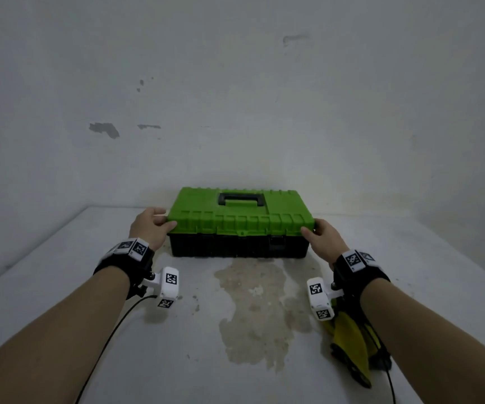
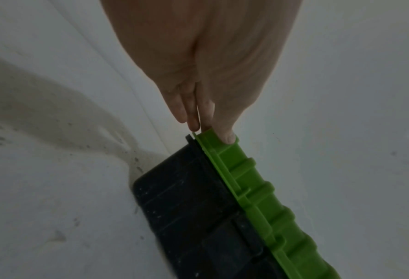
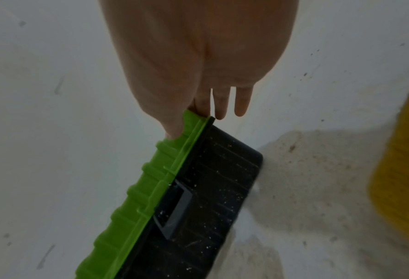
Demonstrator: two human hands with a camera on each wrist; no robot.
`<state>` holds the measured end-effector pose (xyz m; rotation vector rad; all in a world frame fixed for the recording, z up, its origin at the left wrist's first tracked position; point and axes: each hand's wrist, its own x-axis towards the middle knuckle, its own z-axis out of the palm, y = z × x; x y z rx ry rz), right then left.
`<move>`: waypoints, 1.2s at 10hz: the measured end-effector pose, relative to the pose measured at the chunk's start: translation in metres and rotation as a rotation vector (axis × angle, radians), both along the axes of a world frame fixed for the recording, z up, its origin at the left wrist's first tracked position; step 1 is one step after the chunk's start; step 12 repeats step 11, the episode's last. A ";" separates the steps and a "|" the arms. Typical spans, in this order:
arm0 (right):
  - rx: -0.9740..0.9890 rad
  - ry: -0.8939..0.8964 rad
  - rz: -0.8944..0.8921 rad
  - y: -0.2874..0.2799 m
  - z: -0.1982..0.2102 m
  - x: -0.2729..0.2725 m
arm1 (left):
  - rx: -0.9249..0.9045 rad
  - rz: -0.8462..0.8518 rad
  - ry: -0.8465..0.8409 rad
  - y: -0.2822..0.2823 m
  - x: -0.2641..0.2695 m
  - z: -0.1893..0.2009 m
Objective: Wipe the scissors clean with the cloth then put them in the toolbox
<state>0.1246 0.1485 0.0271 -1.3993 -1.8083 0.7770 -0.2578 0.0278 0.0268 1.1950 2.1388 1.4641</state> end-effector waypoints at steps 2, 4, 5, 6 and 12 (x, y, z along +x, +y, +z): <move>0.144 -0.190 -0.004 0.000 -0.009 -0.001 | 0.030 0.012 0.091 -0.004 0.008 -0.008; 0.177 -0.188 -0.031 0.008 -0.012 -0.004 | 0.022 0.050 0.103 0.001 0.008 -0.009; 0.168 -0.205 -0.038 0.013 -0.009 -0.005 | 0.013 0.052 0.118 0.008 0.010 -0.007; 0.154 -0.218 -0.061 0.018 -0.006 -0.009 | 0.007 0.050 0.119 0.016 0.012 -0.005; 0.142 -0.499 -0.068 -0.004 0.018 -0.007 | -0.007 -0.013 0.151 -0.015 0.026 -0.013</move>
